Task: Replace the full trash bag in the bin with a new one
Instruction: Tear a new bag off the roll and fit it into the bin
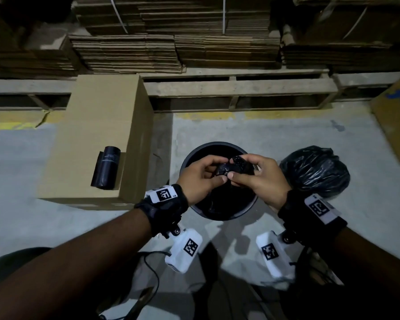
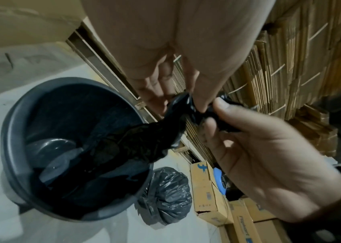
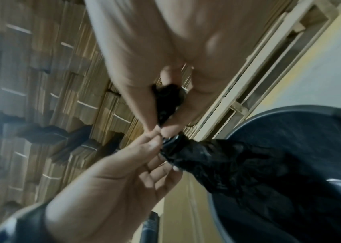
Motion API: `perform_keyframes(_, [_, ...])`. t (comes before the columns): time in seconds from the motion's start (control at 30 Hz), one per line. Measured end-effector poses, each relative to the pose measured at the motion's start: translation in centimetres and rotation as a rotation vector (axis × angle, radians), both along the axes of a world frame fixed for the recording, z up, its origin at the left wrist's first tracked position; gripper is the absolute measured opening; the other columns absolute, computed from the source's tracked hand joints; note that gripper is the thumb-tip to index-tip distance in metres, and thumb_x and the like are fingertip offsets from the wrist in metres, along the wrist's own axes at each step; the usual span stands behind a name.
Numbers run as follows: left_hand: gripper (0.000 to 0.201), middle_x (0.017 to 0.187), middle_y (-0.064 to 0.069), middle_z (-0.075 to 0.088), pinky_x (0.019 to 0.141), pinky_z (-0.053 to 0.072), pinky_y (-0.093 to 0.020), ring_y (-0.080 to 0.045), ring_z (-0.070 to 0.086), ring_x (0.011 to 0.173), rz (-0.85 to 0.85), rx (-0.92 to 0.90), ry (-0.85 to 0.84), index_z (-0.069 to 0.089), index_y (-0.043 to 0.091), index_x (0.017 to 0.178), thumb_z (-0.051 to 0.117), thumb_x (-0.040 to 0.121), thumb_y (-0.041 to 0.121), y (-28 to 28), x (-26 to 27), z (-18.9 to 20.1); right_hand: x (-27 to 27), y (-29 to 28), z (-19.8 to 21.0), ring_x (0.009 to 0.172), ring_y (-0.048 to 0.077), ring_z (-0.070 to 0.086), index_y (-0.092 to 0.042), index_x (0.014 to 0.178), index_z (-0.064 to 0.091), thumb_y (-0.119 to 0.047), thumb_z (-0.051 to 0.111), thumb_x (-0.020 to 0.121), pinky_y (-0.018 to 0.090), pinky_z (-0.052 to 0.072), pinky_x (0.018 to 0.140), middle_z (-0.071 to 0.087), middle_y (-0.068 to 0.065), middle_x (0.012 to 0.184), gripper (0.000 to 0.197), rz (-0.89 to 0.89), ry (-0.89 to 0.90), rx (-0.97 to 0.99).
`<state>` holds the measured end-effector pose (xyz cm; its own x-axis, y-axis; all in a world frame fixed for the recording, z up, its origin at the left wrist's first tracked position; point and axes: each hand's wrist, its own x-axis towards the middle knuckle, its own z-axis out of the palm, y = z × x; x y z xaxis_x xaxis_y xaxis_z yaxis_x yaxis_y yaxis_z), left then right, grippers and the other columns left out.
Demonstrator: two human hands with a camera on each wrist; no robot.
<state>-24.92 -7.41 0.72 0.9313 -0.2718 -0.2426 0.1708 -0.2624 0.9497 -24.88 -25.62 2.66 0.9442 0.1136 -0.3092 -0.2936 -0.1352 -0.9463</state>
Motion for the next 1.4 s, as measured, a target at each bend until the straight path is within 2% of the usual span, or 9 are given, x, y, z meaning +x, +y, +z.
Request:
perform_keyframes(0.1, [0.021,0.084,0.005,0.066,0.079,0.054,-0.035,-0.015,0.063,0.078,0.099,0.044,-0.054,0.065,0.038,0.091,0.070,0.074,0.027,0.1,0.3,-0.2,0.0,0.3,0.5,0.093,0.025,0.071,-0.007,0.104,0.068,0.006,0.068,0.082,0.032,0.059,0.079,0.069,0.013,0.099,0.025,-0.019,0.090,0.192])
perform_keyframes(0.23, [0.009,0.071,0.006,0.070,0.073,0.056,-0.038,-0.017,0.068,0.069,0.153,0.133,-0.076,0.065,0.030,0.078,0.072,0.074,0.031,0.8,0.6,-0.3,0.1,-0.3,1.0,0.081,0.017,0.068,-0.015,0.096,0.065,-0.010,0.078,0.078,0.034,0.060,0.068,0.065,0.003,0.083,0.023,-0.075,-0.112,-0.084])
perform_keyframes(0.5, [0.030,0.093,0.007,0.067,0.083,0.054,-0.030,-0.012,0.064,0.083,0.073,-0.026,-0.124,0.066,0.032,0.105,0.072,0.079,0.018,0.8,0.0,1.0,-0.4,-0.1,1.9,0.061,0.010,0.060,-0.027,0.095,0.056,-0.027,0.093,0.055,0.033,0.055,0.063,0.057,-0.008,0.067,0.054,-0.046,-0.358,-0.421])
perform_keyframes(0.73, [0.012,0.086,-0.001,0.069,0.080,0.051,-0.029,-0.014,0.065,0.082,0.215,-0.046,-0.270,0.069,0.024,0.076,0.078,0.074,0.017,0.7,0.1,1.3,-0.5,0.2,2.0,0.066,0.018,0.064,-0.020,0.094,0.052,-0.003,0.081,0.067,0.026,0.058,0.063,0.056,0.002,0.085,0.044,-0.067,-0.282,-0.271])
perform_keyframes(0.83, [0.019,0.089,-0.003,0.070,0.084,0.051,-0.026,-0.015,0.067,0.086,0.223,-0.040,-0.349,0.065,0.019,0.071,0.079,0.072,0.006,0.9,0.3,1.5,-0.2,0.2,2.1,0.068,0.033,0.063,-0.018,0.092,0.053,-0.002,0.066,0.080,0.040,0.061,0.066,0.053,0.007,0.087,0.024,-0.095,-0.083,-0.111])
perform_keyframes(0.93, [0.018,0.090,-0.004,0.071,0.084,0.053,-0.030,-0.017,0.068,0.087,0.207,-0.071,-0.373,0.066,0.016,0.067,0.081,0.069,0.005,0.6,-0.2,1.6,-0.2,0.8,2.8,0.064,0.021,0.064,-0.010,0.093,0.060,-0.014,0.064,0.090,0.040,0.060,0.064,0.060,0.009,0.076,0.006,-0.089,0.172,0.201])
perform_keyframes(1.2, [0.013,0.110,0.001,0.070,0.096,0.050,-0.033,-0.009,0.066,0.104,0.117,-0.051,-0.221,0.071,0.018,0.070,0.083,0.068,0.021,0.0,-1.4,1.8,-0.4,0.7,2.4,0.062,0.015,0.068,-0.007,0.089,0.065,0.006,0.065,0.084,0.025,0.058,0.059,0.070,0.004,0.067,0.014,-0.180,0.142,0.230])
perform_keyframes(1.3, [0.026,0.095,0.006,0.070,0.086,0.051,-0.028,-0.008,0.065,0.090,0.176,-0.175,-0.097,0.071,0.014,0.086,0.073,0.075,0.037,0.0,-1.1,1.9,-0.4,0.6,2.6,0.062,0.012,0.067,-0.008,0.092,0.068,0.003,0.068,0.083,0.021,0.054,0.057,0.072,0.002,0.069,0.015,-0.124,0.116,0.229])
perform_keyframes(1.4, [0.018,0.077,-0.003,0.068,0.071,0.050,-0.028,-0.013,0.062,0.071,0.206,-0.173,-0.093,0.069,0.007,0.083,0.074,0.080,0.024,0.0,-0.8,2.0,-0.6,0.6,2.4,0.059,0.011,0.065,-0.007,0.091,0.069,0.000,0.074,0.079,0.021,0.052,0.058,0.071,0.003,0.067,0.015,-0.092,0.090,0.201])
